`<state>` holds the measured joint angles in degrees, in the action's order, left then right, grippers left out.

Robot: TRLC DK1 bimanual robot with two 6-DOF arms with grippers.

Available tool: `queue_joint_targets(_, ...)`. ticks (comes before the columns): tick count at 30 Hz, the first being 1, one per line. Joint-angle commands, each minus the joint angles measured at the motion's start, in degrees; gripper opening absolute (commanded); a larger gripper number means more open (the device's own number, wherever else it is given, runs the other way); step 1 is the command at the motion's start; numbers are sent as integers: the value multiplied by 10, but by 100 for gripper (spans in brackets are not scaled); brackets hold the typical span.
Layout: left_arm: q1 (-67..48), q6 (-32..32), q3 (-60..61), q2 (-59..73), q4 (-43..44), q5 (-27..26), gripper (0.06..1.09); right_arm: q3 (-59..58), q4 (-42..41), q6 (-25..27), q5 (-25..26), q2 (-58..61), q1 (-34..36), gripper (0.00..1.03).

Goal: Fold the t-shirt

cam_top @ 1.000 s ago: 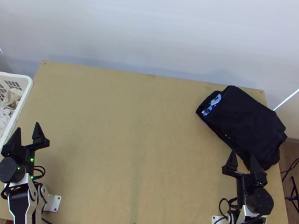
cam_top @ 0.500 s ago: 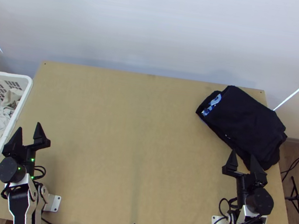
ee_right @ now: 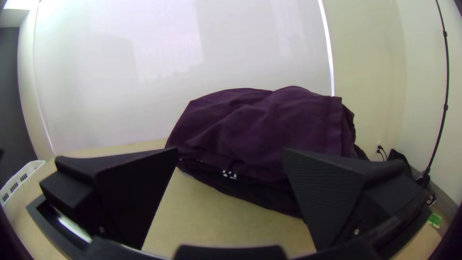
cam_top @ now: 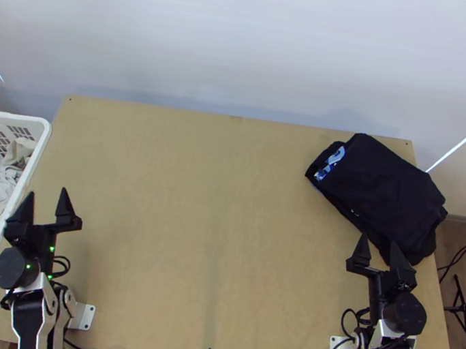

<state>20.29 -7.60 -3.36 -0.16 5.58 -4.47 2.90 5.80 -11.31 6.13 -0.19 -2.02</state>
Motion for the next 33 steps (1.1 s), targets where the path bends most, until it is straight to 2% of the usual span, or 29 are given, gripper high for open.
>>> queue_joint_targets(1,-1,42,-87,0,22,0,104,0,0,1,0,0,0,99)
queue_joint_targets(11,2,16,-307,39,-29,6,104,0,0,1,0,0,0,99)
queue_joint_targets(17,54,20,-447,191,-41,24,104,0,0,1,0,0,0,99)
queue_joint_targets(21,135,9,-546,339,-80,23,104,0,0,1,-1,0,0,99)
queue_joint_targets(23,192,-4,-603,419,-126,2,104,0,0,1,0,0,0,99)
queue_joint_targets(27,306,-36,-737,602,-257,-114,104,0,0,1,0,0,0,99)
queue_joint_targets(33,350,-21,-866,809,-327,-122,104,0,0,1,0,0,0,99)
